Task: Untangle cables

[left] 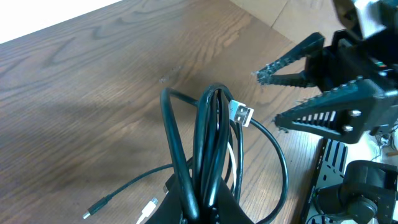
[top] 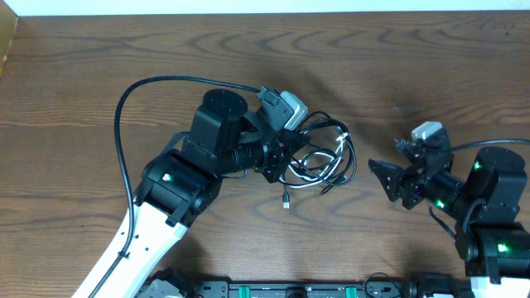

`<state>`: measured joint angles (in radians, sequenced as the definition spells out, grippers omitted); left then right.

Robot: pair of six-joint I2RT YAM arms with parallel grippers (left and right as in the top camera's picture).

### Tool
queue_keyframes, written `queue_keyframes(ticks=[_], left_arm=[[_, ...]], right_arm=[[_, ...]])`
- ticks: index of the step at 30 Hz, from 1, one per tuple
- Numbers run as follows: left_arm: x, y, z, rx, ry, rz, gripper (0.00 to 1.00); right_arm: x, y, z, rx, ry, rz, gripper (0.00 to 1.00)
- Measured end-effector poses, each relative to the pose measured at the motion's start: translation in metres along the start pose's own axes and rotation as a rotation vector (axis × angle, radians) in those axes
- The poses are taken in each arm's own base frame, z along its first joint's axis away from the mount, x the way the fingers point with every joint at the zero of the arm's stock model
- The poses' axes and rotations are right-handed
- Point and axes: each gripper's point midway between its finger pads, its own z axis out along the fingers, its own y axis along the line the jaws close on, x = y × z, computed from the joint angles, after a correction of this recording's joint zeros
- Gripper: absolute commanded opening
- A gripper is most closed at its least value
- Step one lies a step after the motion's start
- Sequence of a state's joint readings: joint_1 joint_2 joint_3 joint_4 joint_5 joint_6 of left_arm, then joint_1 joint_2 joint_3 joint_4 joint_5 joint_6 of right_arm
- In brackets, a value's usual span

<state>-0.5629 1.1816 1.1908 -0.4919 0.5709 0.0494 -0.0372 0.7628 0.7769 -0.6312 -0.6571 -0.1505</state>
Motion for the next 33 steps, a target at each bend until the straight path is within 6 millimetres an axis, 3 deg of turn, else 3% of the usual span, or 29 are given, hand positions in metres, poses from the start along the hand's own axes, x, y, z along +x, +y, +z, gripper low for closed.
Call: queue_keyframes(ticks=[33], left_arm=[[0.0001, 0.0, 0.0, 0.0, 0.0, 0.0, 0.08]], right_arm=[[0.0068, -0.004, 0.0066, -0.006, 0.036, 0.028, 0.74]])
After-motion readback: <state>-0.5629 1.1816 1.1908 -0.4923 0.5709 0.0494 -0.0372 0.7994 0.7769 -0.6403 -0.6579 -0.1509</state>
